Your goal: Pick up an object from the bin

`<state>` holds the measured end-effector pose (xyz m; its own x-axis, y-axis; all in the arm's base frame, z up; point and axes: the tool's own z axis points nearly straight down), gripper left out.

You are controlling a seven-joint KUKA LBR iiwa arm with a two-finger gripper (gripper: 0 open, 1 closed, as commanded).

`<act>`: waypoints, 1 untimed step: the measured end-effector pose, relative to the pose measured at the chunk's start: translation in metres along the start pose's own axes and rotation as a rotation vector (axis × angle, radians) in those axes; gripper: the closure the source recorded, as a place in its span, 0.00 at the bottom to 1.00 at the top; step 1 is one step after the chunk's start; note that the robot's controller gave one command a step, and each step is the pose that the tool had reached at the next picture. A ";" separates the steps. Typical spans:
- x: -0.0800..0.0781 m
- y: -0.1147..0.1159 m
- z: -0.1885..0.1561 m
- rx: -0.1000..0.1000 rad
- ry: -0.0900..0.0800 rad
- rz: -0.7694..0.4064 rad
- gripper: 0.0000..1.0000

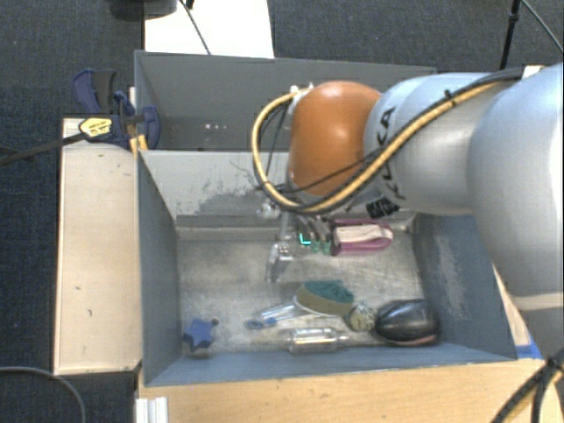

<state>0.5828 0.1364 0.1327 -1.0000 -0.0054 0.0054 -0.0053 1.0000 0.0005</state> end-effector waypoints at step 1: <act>0.085 -0.042 0.005 0.001 -0.002 -0.174 0.00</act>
Offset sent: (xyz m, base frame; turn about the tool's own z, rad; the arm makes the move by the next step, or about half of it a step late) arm -0.0837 -0.0415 -0.0039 -0.1764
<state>0.4976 0.0937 0.1284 -0.9839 -0.1788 0.0036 -0.1788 0.9839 -0.0001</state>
